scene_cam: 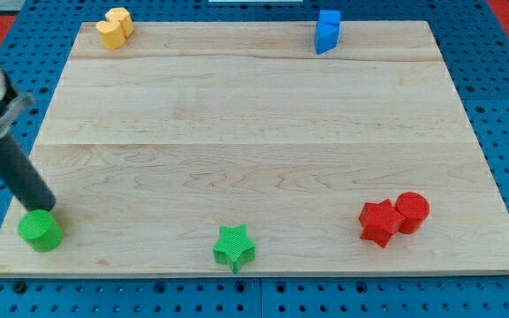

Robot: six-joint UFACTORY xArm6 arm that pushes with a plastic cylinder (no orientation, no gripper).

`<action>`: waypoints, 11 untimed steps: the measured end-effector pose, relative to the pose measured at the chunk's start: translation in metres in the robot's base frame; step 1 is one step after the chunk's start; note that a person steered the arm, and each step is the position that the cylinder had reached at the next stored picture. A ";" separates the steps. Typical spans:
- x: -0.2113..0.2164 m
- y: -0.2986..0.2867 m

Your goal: Push the green circle to the bottom center

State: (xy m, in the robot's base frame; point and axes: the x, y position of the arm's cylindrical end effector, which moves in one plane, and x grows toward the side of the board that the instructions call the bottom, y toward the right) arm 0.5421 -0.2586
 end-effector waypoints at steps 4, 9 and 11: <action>0.044 -0.036; 0.052 0.190; 0.025 0.147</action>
